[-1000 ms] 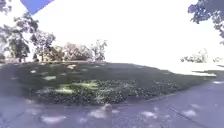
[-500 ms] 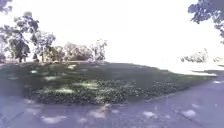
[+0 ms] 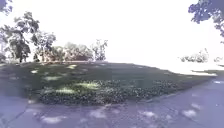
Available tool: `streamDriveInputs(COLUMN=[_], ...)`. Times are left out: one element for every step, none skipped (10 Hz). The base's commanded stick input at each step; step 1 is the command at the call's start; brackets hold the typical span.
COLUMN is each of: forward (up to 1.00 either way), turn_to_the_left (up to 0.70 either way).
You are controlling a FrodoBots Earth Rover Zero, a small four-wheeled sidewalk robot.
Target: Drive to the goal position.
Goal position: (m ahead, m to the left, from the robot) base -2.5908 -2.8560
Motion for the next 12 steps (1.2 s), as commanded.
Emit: streamDriveInputs(forward=[0.00,0.00,0.00,0.00,0.00,0.00,0.00,0.00,0.00,0.00,0.00,0.00], turn_to_the_left=[0.85,0.85,0.85,0.85,0.85,0.85,0.85,0.85,0.85,0.85,0.85,0.79])
